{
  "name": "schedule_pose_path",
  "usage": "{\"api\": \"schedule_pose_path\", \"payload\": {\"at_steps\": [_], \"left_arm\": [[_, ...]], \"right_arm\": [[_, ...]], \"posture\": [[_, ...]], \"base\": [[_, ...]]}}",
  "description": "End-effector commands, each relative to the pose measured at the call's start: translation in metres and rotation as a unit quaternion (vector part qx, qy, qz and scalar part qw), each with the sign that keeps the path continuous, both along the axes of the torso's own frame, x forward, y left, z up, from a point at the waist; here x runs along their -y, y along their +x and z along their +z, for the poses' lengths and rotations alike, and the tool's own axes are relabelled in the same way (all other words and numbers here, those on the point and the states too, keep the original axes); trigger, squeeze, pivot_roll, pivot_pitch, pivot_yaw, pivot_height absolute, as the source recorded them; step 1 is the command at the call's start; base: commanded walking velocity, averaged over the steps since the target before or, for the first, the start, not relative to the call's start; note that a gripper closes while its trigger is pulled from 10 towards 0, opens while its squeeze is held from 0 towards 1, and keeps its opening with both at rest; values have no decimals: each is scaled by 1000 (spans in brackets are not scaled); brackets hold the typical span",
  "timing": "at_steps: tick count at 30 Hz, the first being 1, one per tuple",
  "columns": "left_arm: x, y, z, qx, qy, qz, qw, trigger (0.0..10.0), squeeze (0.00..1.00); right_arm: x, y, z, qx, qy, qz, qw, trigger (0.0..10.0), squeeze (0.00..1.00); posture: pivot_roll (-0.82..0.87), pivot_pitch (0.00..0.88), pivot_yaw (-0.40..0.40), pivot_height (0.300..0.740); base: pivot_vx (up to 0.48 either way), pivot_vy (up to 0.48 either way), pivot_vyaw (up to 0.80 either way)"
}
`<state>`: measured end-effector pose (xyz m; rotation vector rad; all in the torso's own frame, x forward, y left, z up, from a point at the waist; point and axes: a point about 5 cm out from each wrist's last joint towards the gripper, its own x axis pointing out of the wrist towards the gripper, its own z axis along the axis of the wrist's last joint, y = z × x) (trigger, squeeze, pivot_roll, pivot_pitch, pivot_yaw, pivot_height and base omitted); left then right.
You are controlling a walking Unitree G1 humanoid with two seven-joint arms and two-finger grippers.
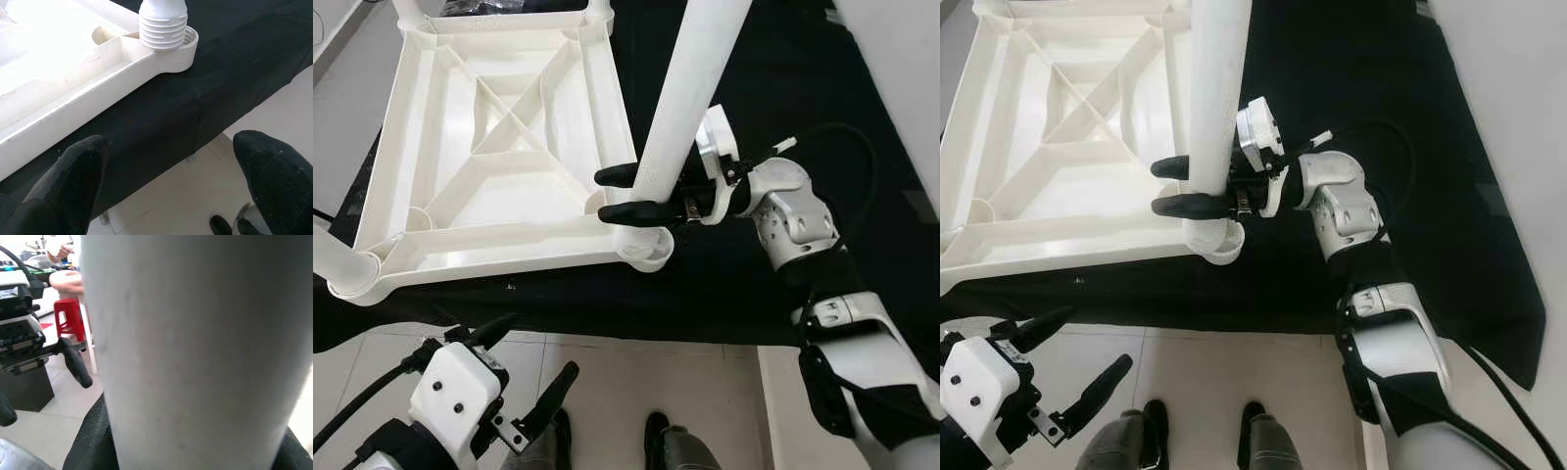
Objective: Building children table
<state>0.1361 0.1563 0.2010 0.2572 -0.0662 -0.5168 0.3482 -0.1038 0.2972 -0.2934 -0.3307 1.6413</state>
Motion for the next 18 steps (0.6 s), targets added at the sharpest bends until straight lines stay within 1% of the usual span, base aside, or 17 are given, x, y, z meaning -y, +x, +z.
{"api": "schedule_pose_path", "payload": {"at_steps": [1, 7, 12, 18], "left_arm": [[4, -5, 0, -4, 0, -15, 1000, 10000, 0], [4, -6, 1, -2, -2, -18, 1000, 10000, 0], [3, -6, 1, -1, -2, -19, 1000, 10000, 0], [3, -6, 1, -1, -2, -19, 1000, 10000, 0]], "right_arm": [[2, 1, -5, -5, -10, 1, 1000, 10000, 0], [6, -2, -5, -7, -29, 31, 999, 10000, 0], [10, 1, -8, -7, -38, 26, 999, 10000, 0], [11, 3, -8, -4, -39, 18, 999, 10000, 0]], "posture": [[135, 379, -63, 740], [135, 385, -66, 740], [135, 389, -64, 740], [134, 391, -62, 740]], "base": [[0, 0, 0], [0, 0, 0], [0, 0, 0], [0, 0, 0]]}}
